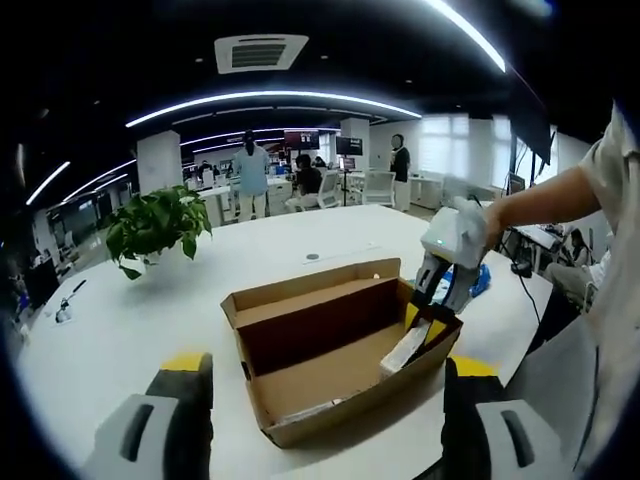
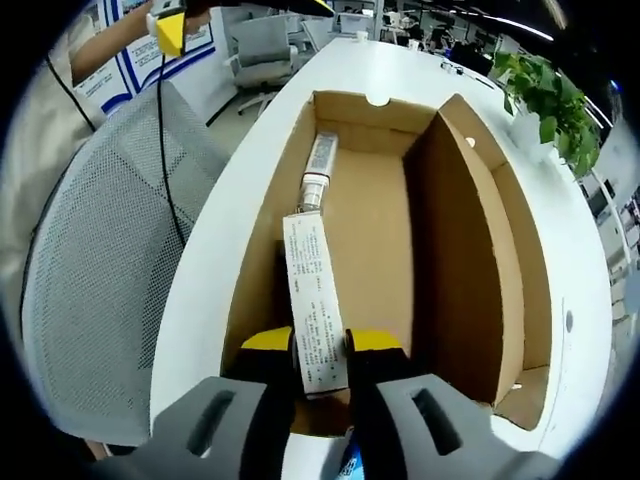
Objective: Operate the shoe box by opening the lid, removing the specified soft item, and placing it in the target area until the item is outside and the box remains undamaged.
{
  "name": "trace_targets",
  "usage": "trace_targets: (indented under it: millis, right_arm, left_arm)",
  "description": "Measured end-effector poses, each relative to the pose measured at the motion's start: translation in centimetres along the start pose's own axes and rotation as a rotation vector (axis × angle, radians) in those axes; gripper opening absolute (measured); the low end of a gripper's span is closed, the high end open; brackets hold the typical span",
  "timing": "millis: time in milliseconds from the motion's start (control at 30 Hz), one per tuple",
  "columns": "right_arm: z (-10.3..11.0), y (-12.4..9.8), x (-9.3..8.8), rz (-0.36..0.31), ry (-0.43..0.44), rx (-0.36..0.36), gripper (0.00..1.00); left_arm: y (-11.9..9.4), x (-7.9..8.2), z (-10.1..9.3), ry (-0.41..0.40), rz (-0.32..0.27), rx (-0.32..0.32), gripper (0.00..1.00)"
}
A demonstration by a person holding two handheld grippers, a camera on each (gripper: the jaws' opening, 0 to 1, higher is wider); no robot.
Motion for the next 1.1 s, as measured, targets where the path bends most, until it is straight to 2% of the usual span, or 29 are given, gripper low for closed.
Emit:
trace_targets:
  millis: [133, 500, 1100]
  right_arm:
    - [0.3, -0.1, 0.4, -0.019, 0.043, 0.003, 0.16]
    - [0.7, -1.4, 1.5, -0.05, 0.031, -0.027, 0.15]
    - [0.0, -5.6, 3.7, -0.119, 0.01, -0.098, 0.15]
  left_arm:
    - [0.1, 0.0, -0.1, -0.002, 0.0, -0.001, 0.98]
    - [0.5, 0.3, -0.4, 0.01, 0.0, -0.021, 0.98]
    - [0.7, 0.2, -0.7, 0.009, -0.002, -0.033, 0.98]
Point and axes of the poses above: the point that each gripper's makers call its tool centre point, and the gripper's own axes: y roughly forward along the fingers, z roughly to its left, x roughly out of its top, the point moved 2 cm from there along -y, roughly backward along the fingers, and after that the axes turned 8 degrees about x, right-handed, at the moved point
